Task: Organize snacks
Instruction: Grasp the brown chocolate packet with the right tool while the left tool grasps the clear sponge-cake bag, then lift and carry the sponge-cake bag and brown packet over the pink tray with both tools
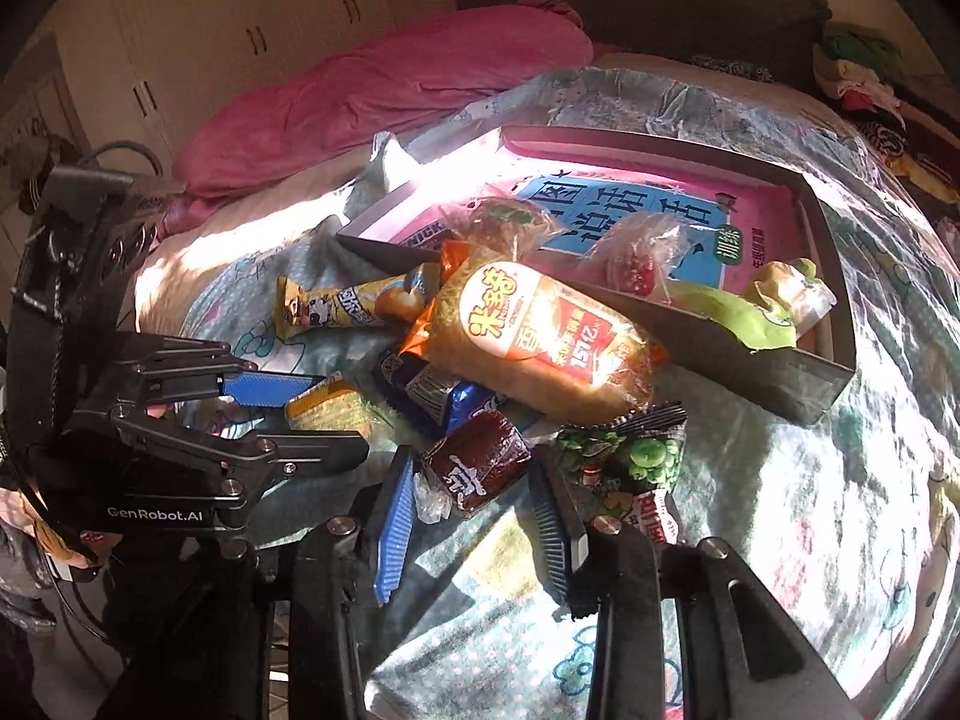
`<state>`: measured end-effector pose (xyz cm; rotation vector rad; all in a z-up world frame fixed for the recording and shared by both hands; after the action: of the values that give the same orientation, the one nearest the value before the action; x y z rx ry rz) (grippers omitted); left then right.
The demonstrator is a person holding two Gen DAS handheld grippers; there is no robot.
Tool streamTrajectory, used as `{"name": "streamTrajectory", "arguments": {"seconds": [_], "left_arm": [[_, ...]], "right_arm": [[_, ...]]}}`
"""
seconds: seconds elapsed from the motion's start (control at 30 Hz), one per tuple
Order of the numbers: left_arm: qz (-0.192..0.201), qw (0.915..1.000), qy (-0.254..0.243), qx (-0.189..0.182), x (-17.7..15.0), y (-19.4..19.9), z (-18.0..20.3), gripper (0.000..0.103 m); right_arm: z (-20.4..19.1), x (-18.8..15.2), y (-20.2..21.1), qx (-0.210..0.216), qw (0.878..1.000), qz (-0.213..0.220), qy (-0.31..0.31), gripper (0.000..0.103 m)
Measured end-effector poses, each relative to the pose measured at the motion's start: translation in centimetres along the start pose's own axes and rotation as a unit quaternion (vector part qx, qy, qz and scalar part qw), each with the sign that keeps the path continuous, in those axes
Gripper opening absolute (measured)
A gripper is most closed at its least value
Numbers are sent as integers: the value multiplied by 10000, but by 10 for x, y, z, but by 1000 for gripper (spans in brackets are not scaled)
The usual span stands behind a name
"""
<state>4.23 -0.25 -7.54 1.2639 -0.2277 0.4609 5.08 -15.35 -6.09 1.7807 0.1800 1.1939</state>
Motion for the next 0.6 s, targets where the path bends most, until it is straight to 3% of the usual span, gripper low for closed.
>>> {"name": "streamTrajectory", "arguments": {"seconds": [0.3, 0.6], "left_arm": [[133, 9997, -24, -224, 8, 17, 11, 43], [356, 9981, 280, -419, 16, 35, 3, 43]], "right_arm": [[26, 3, 28, -228, 9972, 495, -514, 38], [46, 10, 52, -537, 9907, 1030, -713, 38]]}}
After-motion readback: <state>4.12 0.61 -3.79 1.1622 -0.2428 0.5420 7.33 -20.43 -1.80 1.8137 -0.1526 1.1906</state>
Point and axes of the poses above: each gripper's, at about its wrist camera, not at the fingertips, and y roughly against the way its jaws point, z to its right, x to its top, the point moved 1 cm from there along -y, roughly the way its jaws point, and after that the axes turned 15 degrees about y, right-handed, at the moved point
